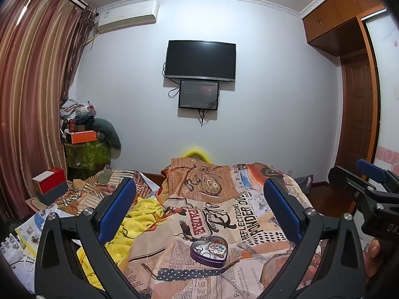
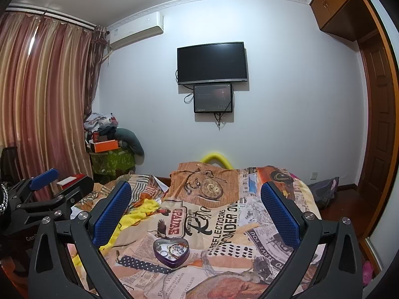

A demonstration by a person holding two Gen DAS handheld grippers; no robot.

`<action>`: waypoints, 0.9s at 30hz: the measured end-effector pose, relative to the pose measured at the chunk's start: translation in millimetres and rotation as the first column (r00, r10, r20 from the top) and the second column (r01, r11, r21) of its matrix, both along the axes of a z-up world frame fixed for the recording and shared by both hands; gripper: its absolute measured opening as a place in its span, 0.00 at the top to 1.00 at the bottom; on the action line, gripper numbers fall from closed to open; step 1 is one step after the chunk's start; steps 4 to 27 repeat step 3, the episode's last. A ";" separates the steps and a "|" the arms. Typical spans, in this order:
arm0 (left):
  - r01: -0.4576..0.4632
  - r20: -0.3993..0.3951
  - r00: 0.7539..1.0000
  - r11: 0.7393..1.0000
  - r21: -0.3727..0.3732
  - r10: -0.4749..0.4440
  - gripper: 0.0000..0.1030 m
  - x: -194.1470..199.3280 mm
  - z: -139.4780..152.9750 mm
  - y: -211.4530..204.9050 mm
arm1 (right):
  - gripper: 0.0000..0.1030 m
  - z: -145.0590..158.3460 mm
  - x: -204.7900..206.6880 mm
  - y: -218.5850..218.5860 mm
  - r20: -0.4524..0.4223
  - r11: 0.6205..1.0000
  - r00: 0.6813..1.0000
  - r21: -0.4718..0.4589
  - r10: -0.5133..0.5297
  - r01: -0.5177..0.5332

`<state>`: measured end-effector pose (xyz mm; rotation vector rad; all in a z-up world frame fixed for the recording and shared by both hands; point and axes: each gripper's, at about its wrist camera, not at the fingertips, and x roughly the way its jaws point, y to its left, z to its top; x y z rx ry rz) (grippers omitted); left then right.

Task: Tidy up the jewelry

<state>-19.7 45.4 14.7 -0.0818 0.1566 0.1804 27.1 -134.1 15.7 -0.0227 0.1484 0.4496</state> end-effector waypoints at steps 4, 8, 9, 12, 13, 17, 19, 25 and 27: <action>-0.001 -0.003 1.000 1.000 0.002 0.001 0.00 0.4 -0.1 0.2 | 0.00 -0.6 0.5 0.4 -0.002 1.000 1.000 -0.001 0.001 -0.001; -0.001 -0.003 1.000 1.000 0.002 0.001 0.00 0.4 -0.1 0.2 | 0.00 -0.6 0.5 0.4 -0.002 1.000 1.000 -0.001 0.001 -0.001; -0.001 -0.003 1.000 1.000 0.002 0.001 0.00 0.4 -0.1 0.2 | 0.00 -0.6 0.5 0.4 -0.002 1.000 1.000 -0.001 0.001 -0.001; -0.001 -0.003 1.000 1.000 0.002 0.001 0.00 0.4 -0.1 0.2 | 0.00 -0.6 0.5 0.4 -0.002 1.000 1.000 -0.001 0.001 -0.001; -0.001 -0.003 1.000 1.000 0.002 0.001 0.00 0.4 -0.1 0.2 | 0.00 -0.6 0.5 0.4 -0.002 1.000 1.000 -0.001 0.001 -0.001; -0.001 -0.003 1.000 1.000 0.002 0.001 0.00 0.4 -0.1 0.2 | 0.00 -0.6 0.5 0.4 -0.002 1.000 1.000 -0.001 0.001 -0.001; -0.001 -0.003 1.000 1.000 0.002 0.001 0.00 0.4 -0.1 0.2 | 0.00 -0.6 0.5 0.4 -0.002 1.000 1.000 -0.001 0.001 -0.001; -0.001 -0.003 1.000 1.000 0.002 0.001 0.00 0.4 -0.1 0.2 | 0.00 -0.6 0.5 0.4 -0.002 1.000 1.000 -0.001 0.001 -0.001; -0.001 -0.003 1.000 1.000 0.002 0.001 0.00 0.4 -0.1 0.2 | 0.00 -0.6 0.5 0.4 -0.002 1.000 1.000 -0.001 0.001 -0.001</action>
